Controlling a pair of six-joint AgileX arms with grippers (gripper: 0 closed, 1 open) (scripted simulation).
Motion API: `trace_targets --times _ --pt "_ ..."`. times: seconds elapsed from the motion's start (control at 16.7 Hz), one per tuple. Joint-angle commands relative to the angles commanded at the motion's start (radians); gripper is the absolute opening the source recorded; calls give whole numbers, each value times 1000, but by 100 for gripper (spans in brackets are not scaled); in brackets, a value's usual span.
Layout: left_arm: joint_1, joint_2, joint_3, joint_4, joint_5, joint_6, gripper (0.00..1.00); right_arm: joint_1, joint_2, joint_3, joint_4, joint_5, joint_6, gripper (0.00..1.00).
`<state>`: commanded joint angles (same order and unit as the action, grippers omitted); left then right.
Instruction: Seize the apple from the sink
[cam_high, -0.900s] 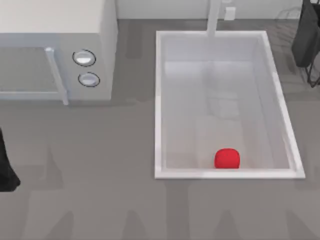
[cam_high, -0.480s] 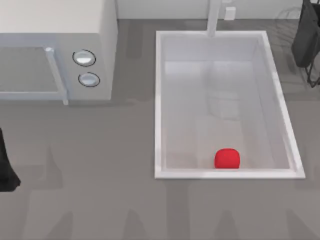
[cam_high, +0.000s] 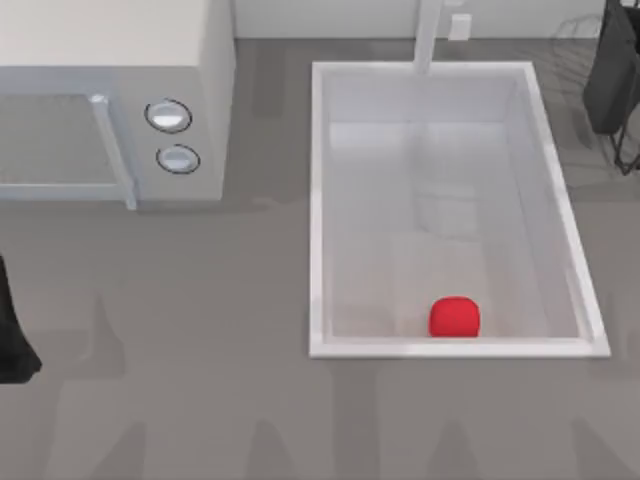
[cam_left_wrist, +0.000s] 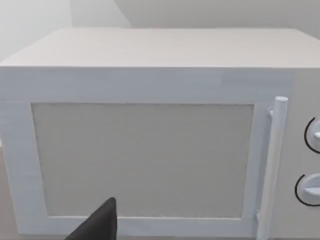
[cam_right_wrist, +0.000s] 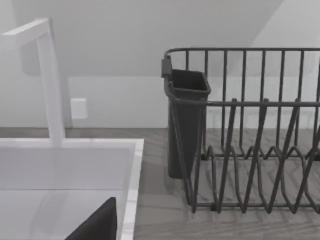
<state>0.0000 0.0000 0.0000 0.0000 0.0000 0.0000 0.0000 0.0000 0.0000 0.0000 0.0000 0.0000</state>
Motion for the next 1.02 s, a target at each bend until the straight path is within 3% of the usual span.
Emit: trace_targets --times 0.6,1.02 --pt "0 0 0 0 0 0 100 3 10 10 -6 0 3 100" --pt "0 0 0 0 0 0 100 101 374 316 -213 0 105 100"
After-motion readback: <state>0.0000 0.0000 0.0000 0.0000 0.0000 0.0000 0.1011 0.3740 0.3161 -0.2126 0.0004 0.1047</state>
